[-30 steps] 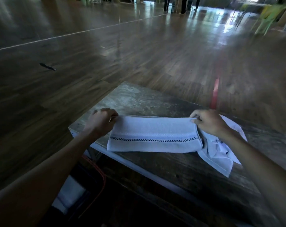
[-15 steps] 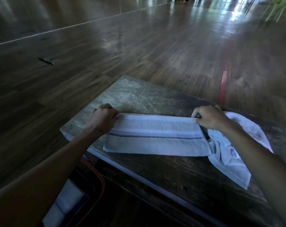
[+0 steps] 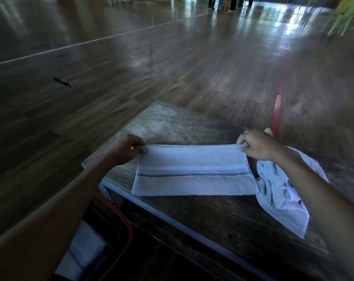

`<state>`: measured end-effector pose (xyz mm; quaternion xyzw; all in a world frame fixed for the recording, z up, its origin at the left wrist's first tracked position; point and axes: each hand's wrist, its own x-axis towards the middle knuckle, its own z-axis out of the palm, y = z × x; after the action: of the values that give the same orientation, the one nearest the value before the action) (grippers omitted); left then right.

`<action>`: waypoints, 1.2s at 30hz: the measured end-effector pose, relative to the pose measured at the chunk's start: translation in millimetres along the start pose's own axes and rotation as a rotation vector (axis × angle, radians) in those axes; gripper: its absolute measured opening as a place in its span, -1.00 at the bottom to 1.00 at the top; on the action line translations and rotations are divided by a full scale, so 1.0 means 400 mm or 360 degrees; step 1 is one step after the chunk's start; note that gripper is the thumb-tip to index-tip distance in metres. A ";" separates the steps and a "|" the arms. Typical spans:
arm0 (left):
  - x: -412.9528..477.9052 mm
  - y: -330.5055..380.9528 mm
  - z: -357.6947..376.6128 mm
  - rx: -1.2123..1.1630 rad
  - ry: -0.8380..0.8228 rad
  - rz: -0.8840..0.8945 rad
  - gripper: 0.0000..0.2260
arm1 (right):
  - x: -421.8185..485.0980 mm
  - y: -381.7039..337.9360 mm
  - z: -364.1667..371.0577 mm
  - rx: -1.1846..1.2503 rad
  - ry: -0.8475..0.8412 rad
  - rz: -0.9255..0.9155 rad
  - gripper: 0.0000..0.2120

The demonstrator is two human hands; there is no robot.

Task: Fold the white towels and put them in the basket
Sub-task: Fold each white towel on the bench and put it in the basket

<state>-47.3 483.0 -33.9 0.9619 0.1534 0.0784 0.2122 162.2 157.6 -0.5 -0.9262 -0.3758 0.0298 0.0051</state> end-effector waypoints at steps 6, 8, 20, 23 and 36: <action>-0.007 0.077 -0.128 0.0335 0.0919 0.0260 -0.85 | -0.029 -0.008 -0.151 0.0017 0.0857 -0.0018 -0.91; -0.029 0.091 -0.149 0.0460 0.1066 0.0364 -0.82 | -0.050 -0.008 -0.186 -0.0012 0.1065 -0.0029 -0.88; -0.201 0.037 0.001 0.0915 0.0116 0.0617 -0.69 | -0.251 -0.037 0.079 -0.0954 0.0489 -0.0383 -0.78; -0.222 0.041 -0.004 0.0933 0.0127 0.0634 -0.82 | -0.287 -0.044 0.099 -0.0938 0.0549 -0.0390 -0.81; -0.341 0.053 0.023 0.0720 0.0155 0.0529 -0.75 | -0.427 -0.109 0.143 -0.0432 0.0500 -0.0215 -0.82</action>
<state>-167.9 416.3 -44.8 0.9919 0.0173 0.1221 -0.0311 6.1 69.2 -47.4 -0.8843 -0.4322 -0.1661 -0.0593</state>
